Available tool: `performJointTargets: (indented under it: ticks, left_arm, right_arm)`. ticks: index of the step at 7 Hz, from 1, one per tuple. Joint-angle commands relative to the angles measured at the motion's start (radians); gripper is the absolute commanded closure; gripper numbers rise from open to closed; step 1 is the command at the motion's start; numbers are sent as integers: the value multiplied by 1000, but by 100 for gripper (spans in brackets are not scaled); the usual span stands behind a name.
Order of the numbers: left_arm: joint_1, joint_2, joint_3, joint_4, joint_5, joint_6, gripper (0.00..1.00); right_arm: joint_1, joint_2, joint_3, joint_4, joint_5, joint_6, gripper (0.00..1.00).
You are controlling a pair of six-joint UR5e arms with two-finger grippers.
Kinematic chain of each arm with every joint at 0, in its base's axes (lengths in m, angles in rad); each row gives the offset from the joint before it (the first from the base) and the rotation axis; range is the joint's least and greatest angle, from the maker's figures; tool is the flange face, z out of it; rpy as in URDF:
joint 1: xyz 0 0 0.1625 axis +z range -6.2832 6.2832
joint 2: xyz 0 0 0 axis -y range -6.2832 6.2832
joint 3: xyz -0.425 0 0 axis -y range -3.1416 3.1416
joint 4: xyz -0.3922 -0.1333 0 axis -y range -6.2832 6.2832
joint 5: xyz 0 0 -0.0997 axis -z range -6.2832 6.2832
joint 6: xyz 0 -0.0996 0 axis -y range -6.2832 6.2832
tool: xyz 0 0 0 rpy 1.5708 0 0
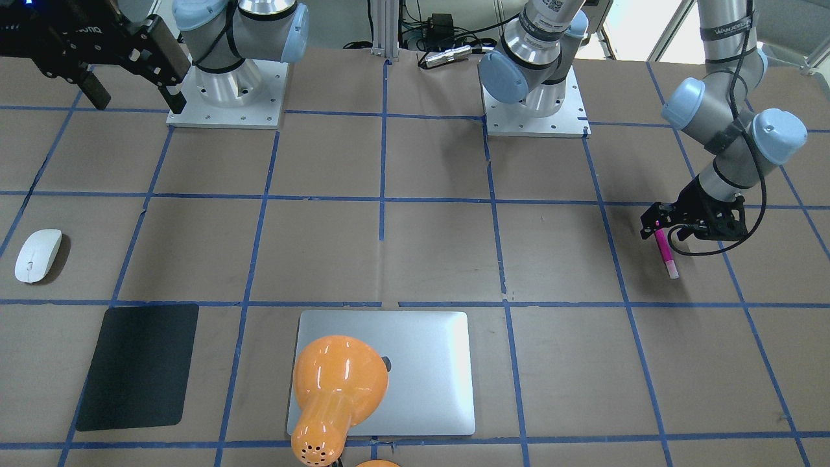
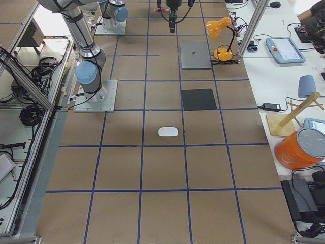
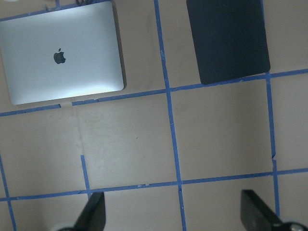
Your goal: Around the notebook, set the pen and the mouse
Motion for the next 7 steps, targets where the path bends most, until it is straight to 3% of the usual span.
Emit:
performJointTargets:
  ticks: [1,3,4,5,6,7]
  left_arm:
    - [0,-3,4,0,-1,2,73]
    - [0,-6,4,-2,1,5,73]
    - [0,-9,7,-2,1,6,73]
    - [0,-12,8,-2,1,6,73]
    - [0,-14,7,-2,1,6,73]
    - [2,-22,8,-2,1,6,73]
  right_arm:
    - [-90,100,25,-50,3,-13,0]
    - [-125,103,25,-61,-6,-36,0]
    - [-179,117,25,-70,-96,-72,0]
    - [-268,132,30,-62,-131,-139,0]
    - [-289,170,72,-102,-149,-166,0]
    - [-330,175,118,-227,-153,-198,0]
